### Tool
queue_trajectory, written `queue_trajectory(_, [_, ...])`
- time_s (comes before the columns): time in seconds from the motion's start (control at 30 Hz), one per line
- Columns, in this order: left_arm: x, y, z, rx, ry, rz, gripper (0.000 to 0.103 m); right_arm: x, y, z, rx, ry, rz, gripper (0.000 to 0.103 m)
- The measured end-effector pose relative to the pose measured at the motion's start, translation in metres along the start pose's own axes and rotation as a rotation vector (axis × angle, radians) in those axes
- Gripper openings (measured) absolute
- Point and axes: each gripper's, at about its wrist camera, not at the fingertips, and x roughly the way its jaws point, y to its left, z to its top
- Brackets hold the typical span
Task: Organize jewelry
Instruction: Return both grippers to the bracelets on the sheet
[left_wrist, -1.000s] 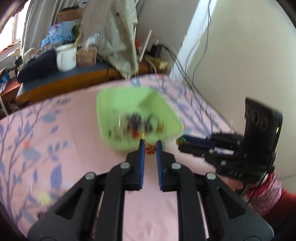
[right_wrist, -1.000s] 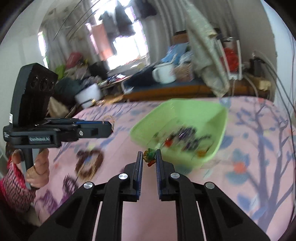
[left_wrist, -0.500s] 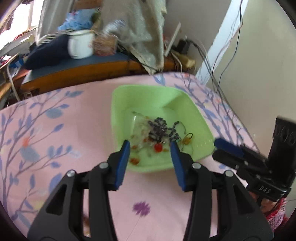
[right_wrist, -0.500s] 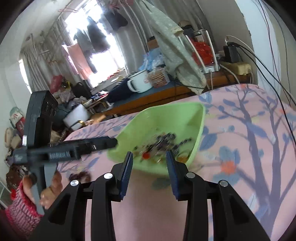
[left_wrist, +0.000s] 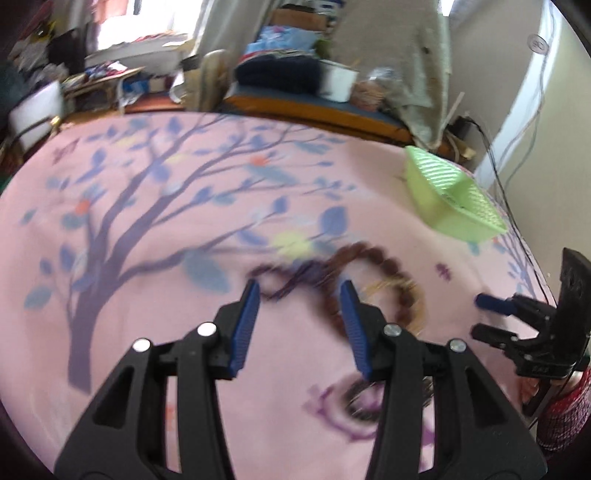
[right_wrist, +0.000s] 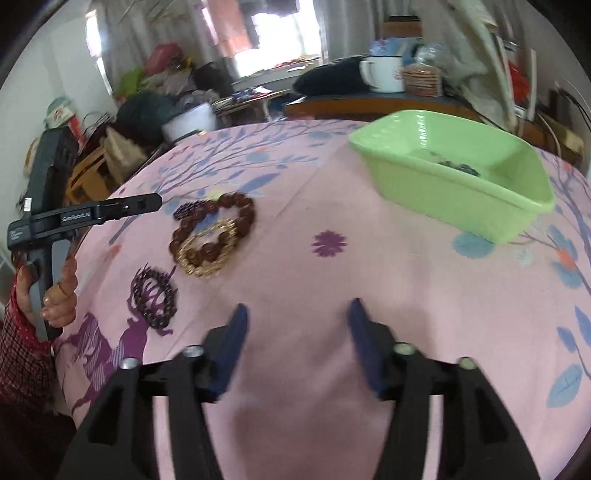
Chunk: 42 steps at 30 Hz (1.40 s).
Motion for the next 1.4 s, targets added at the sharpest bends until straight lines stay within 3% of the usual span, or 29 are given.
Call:
queue_trajectory(0.07, [0.001, 0.011, -0.005, -0.021, 0.004, 0.021, 0.044, 0.003, 0.01, -0.002, -0.058, 0.022, 0.013, 0.07])
queue_trajectory(0.1, [0.001, 0.016, -0.007, -0.03, 0.008, 0.032, 0.044, 0.007, 0.017, -0.003, -0.094, 0.04, 0.014, 0.076])
queue_trajectory(0.2, [0.004, 0.02, -0.008, -0.041, 0.011, 0.027, 0.044, 0.017, 0.034, -0.005, -0.192, 0.08, -0.088, 0.077])
queue_trajectory(0.33, [0.009, 0.004, -0.007, 0.049, -0.011, 0.056, 0.044, 0.02, 0.032, -0.005, -0.189, 0.076, -0.079, 0.077])
queue_trajectory(0.43, [0.018, -0.006, -0.003, 0.134, 0.002, 0.069, 0.044, 0.016, 0.023, 0.002, -0.101, 0.038, -0.002, 0.07])
queue_trajectory(0.63, [0.044, -0.016, 0.006, 0.269, 0.082, 0.106, 0.044, 0.023, 0.017, 0.028, 0.005, -0.008, 0.068, 0.027])
queue_trajectory(0.83, [0.033, -0.011, -0.002, 0.229, 0.07, 0.107, 0.044, 0.053, 0.014, 0.06, 0.092, 0.029, 0.179, 0.0])
queue_trajectory(0.93, [0.016, -0.007, -0.017, 0.172, 0.062, 0.032, 0.044, 0.063, 0.011, 0.059, 0.129, 0.048, 0.261, 0.0])
queue_trajectory(1.03, [0.007, -0.007, -0.027, 0.154, 0.059, 0.001, 0.044, 0.056, 0.011, 0.048, 0.112, 0.047, 0.248, 0.0])
queue_trajectory(1.13, [0.008, -0.007, -0.023, 0.173, 0.055, 0.054, 0.044, 0.041, 0.001, 0.028, 0.144, 0.04, 0.268, 0.0])
queue_trajectory(1.23, [0.018, -0.007, -0.012, 0.212, 0.07, 0.103, 0.044, 0.019, -0.015, 0.009, 0.191, 0.004, 0.232, 0.0])
queue_trajectory(1.4, [0.035, -0.012, 0.0, 0.279, 0.094, 0.131, 0.046, -0.006, -0.034, -0.017, 0.279, -0.04, 0.209, 0.0])
